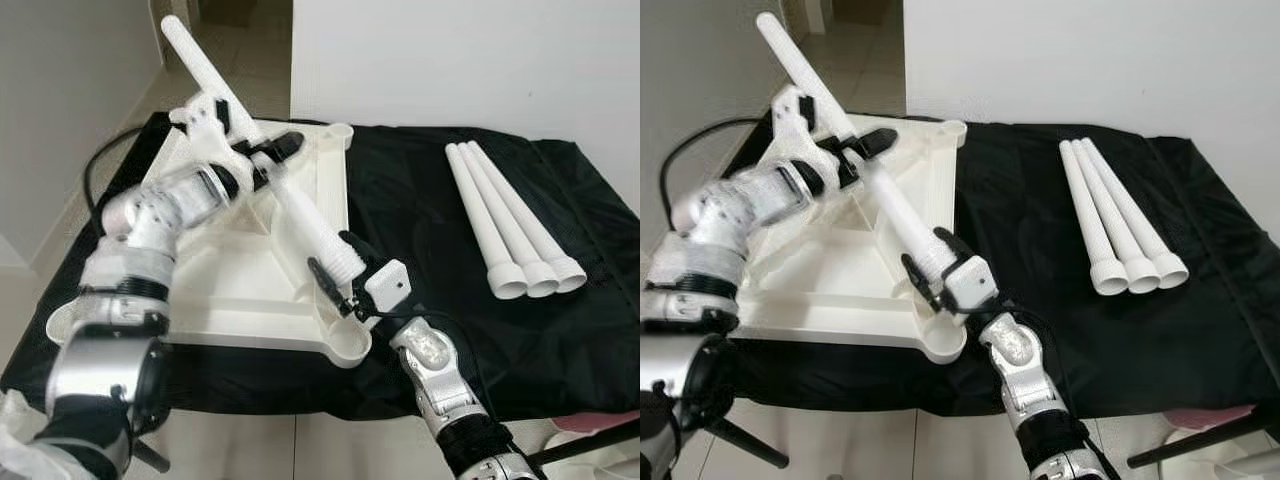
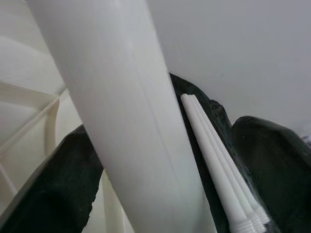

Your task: Building children table

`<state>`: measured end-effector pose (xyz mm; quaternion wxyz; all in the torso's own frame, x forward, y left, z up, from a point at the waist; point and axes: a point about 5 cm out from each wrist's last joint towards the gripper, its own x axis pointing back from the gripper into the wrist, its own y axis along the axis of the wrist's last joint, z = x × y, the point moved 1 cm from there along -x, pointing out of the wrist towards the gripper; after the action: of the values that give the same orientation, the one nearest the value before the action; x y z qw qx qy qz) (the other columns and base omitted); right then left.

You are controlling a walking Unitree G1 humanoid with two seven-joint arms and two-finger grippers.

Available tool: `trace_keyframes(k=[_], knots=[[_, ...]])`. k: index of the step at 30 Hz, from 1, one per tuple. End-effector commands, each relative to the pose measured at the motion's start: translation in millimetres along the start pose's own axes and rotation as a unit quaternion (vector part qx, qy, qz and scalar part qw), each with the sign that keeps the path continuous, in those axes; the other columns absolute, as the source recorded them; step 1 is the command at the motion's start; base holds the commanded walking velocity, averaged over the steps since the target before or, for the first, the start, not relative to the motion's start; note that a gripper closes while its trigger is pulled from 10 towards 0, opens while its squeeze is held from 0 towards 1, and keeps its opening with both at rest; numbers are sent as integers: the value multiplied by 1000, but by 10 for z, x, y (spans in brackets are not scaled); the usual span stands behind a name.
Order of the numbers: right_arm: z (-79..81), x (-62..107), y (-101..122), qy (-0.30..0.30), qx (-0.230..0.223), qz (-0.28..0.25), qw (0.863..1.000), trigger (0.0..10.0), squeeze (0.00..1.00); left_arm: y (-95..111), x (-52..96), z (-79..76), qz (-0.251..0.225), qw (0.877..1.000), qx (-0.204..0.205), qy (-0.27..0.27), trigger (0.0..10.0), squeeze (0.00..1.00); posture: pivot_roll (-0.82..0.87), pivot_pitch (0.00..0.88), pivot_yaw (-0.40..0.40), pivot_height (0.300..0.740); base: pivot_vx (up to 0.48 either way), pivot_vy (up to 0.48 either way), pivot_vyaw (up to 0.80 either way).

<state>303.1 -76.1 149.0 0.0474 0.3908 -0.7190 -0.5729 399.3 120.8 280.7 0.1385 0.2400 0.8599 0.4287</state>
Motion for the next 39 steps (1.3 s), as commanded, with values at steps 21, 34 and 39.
trace_keyframes(k=[21, 34, 39], knots=[[-39, -94, 21, -2, 11, -9, 1000, 10000, 1000, 75, -72, -162, -12, 989, 80, -120, 0, 0, 7, 25, -9, 740, 0, 0, 0], [-139, -104, 5, -51, -51, 7, 997, 10000, 0, 285, -92, -208, -60, 991, 61, -102, 10000, 0, -9, 16, -12, 740, 0, 0, 0], [-164, -101, 16, -61, -79, 9, 995, 10000, 0, 381, -28, -222, -87, 989, 49, -111, 10000, 0, -11, 16, -16, 740, 0, 0, 0]])
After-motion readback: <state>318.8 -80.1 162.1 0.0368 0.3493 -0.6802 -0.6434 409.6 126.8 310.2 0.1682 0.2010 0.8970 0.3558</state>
